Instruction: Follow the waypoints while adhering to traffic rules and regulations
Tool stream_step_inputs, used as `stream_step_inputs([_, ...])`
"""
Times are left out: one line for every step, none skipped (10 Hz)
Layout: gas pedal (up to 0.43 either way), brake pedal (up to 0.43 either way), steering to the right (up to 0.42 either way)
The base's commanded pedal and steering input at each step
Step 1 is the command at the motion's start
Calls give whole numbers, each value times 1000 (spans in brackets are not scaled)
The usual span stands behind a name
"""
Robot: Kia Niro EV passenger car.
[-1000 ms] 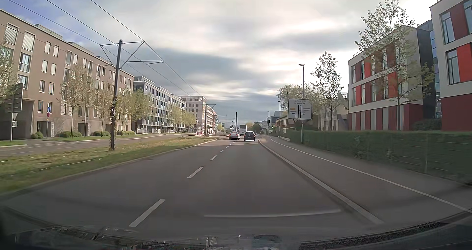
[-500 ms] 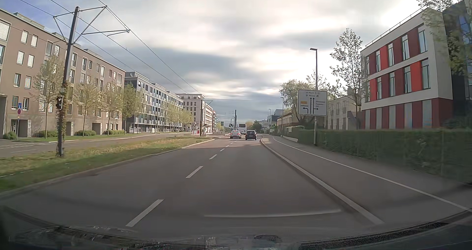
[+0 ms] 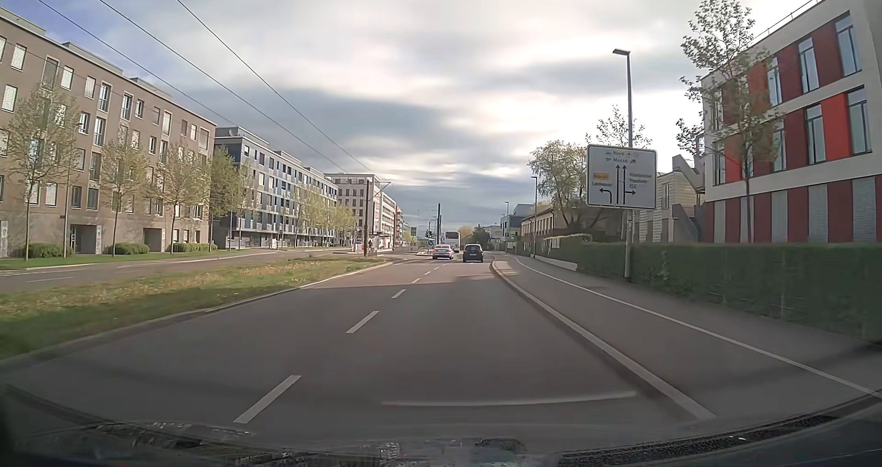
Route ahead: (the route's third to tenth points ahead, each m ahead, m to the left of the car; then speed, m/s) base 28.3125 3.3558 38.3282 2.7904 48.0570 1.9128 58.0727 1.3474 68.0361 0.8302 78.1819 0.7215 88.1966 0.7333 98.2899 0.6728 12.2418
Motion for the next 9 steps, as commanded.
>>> stream_step_inputs([59, 0, 4])
stream_step_inputs([59, 0, 4])
stream_step_inputs([59, 0, 4])
stream_step_inputs([59, 0, 4])
stream_step_inputs([59, 0, 4])
stream_step_inputs([47, 0, 4])
stream_step_inputs([47, 0, 4])
stream_step_inputs([47, 0, 4])
stream_step_inputs([47, 0, 4])
